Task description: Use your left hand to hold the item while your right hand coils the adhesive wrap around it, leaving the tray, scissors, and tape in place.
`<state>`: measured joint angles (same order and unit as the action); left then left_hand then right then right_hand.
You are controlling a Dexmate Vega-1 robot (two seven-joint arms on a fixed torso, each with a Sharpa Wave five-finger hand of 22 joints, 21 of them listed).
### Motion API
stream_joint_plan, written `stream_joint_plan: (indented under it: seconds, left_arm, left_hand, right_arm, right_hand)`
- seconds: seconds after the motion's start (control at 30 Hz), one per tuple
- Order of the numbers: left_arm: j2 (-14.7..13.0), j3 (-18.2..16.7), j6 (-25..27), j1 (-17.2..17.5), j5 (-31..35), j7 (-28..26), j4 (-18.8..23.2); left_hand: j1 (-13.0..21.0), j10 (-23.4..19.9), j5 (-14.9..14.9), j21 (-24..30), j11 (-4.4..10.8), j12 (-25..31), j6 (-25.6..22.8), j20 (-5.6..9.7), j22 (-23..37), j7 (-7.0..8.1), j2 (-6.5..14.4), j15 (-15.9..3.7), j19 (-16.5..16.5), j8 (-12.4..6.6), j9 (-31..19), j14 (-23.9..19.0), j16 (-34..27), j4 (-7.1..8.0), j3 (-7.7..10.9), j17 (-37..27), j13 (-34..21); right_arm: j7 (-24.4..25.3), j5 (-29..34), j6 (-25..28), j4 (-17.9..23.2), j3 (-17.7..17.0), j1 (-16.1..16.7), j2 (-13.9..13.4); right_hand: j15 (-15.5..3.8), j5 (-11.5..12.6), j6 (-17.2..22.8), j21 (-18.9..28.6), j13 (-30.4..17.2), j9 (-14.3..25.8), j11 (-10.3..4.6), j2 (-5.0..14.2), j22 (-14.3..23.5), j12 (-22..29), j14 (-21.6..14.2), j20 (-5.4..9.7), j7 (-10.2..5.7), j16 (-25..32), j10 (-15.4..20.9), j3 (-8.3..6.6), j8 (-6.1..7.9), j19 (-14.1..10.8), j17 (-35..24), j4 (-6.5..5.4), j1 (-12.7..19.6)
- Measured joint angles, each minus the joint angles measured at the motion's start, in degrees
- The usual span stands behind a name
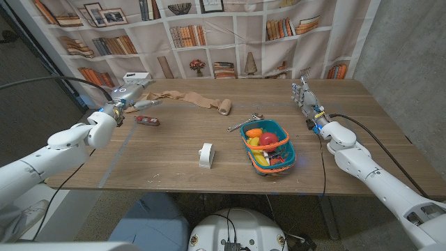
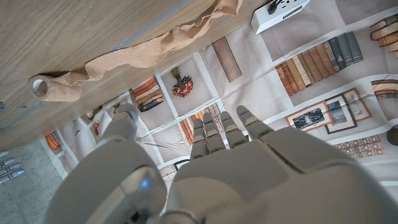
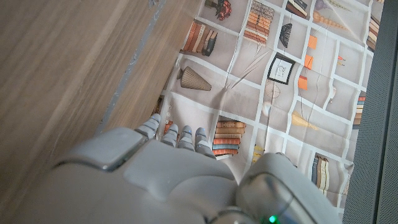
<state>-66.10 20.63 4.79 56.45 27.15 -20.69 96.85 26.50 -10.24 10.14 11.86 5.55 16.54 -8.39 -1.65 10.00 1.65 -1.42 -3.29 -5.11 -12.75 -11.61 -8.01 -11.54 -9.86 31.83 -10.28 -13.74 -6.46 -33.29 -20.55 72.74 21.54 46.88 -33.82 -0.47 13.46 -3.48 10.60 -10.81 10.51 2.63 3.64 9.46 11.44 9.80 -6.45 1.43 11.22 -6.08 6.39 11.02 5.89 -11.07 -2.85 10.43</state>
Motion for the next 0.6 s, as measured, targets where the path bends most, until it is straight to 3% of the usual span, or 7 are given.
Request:
stream_joint_plan:
  seconds: [0.37,0.6]
  left_arm:
    - [-0.8,0.9,0.0,-0.6,1.6,-0.4,-0.9]
    - [-1.8,1.3,-0.4,-0.9,2.9,-0.4,-1.3]
  left_hand:
    - [0.0,-1.9,0.0,0.0,0.60,0.7,-0.9,-0.30,0.3,-0.36,0.0,-0.55,-0.3,0.00,-0.3,-2.6,-1.2,0.47,-0.47,-0.5,-0.7]
    - [0.2,-2.6,0.0,1.7,0.49,1.1,-1.4,0.69,0.6,-0.41,0.2,-0.70,-5.5,-0.50,-0.3,-4.2,-1.8,0.80,-0.80,-1.1,-1.3]
  right_arm:
    - [0.3,0.0,0.4,0.8,-0.1,0.5,-0.3]
    - [0.3,-0.1,0.4,0.9,-0.1,0.6,-0.3]
  right_hand:
    - [-0.02,0.0,0.0,0.0,0.0,0.0,0.00,0.00,0.0,0.0,0.0,0.00,0.00,0.0,0.0,0.00,0.00,0.0,0.0,0.00,0.0]
    - [-0.58,-0.4,0.0,0.0,0.0,0.0,0.00,0.23,0.0,0.0,0.1,0.00,0.00,0.0,0.0,-0.25,0.00,0.0,0.0,0.24,0.2]
